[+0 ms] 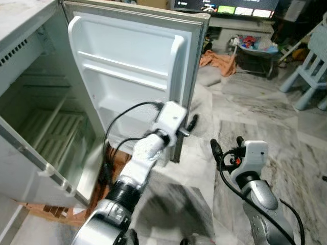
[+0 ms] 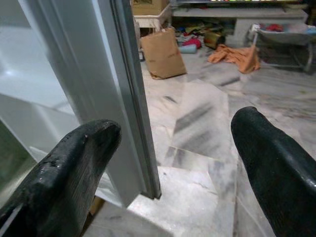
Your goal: Restocking fridge
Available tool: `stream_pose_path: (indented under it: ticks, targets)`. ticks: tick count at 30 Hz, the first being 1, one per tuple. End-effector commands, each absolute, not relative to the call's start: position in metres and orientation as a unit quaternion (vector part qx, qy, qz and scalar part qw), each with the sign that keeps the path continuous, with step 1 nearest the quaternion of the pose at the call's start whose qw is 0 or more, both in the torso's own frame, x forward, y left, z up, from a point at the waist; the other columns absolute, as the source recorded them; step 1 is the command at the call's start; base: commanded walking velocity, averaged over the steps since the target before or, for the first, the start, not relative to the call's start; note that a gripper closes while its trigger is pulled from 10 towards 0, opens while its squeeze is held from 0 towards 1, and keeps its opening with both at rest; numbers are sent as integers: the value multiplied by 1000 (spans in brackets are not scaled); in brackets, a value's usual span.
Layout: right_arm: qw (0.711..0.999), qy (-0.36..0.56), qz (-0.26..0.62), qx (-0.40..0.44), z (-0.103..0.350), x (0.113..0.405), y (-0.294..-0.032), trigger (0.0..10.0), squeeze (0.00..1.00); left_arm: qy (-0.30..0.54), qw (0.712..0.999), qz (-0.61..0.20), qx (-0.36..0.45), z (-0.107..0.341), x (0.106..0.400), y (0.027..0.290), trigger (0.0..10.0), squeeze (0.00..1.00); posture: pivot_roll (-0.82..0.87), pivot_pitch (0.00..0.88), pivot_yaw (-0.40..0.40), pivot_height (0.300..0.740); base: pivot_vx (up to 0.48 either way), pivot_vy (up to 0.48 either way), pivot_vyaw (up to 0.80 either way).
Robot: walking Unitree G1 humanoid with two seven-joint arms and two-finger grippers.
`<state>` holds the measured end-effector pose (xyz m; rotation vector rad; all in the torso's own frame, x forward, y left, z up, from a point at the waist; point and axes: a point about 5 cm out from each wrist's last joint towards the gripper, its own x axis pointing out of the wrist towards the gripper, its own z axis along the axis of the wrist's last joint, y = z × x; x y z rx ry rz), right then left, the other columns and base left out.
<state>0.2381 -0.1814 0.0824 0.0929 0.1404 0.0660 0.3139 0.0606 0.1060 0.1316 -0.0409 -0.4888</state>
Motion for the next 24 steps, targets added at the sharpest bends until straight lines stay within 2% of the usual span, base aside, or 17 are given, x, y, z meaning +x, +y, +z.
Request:
stream_pose_path:
  ticks: [1, 2, 4, 6, 9, 13, 24]
  targets:
    - [996, 67, 25, 49, 83, 239, -182, 10000, 0, -32, 976, -200, 76, 107, 305, 87, 10000, 0, 10, 58, 2, 740, 0, 0, 0]
    - [996, 67, 25, 49, 83, 239, -182, 10000, 0, -32, 976, -200, 76, 107, 305, 87, 10000, 0, 10, 58, 2, 740, 0, 0, 0]
    - [996, 67, 22, 53, 82, 238, -182, 10000, 0, -19, 985, -152, 79, 97, 290, 116, 10000, 0, 9, 47, 3, 740, 167, 0, -662]
    - [996, 68, 22, 53, 81, 236, -181, 10000, 0, 4, 991, -116, 73, 87, 277, 133, 10000, 0, 12, 43, -1, 740, 368, 0, -800]
    - [996, 69, 24, 53, 79, 235, -180, 10000, 0, 22, 992, -103, 77, 79, 269, 140, 10000, 0, 15, 42, -3, 740, 439, 0, -267]
    - [996, 67, 29, 51, 81, 238, -178, 10000, 0, 21, 990, -112, 82, 81, 266, 136, 10000, 0, 18, 39, -12, 740, 470, 0, 0]
    - [997, 53, 29, 44, 88, 246, -181, 10000, 0, 11, 982, -160, 98, 87, 290, 112, 10000, 0, 2, 32, -20, 740, 479, 0, 0]
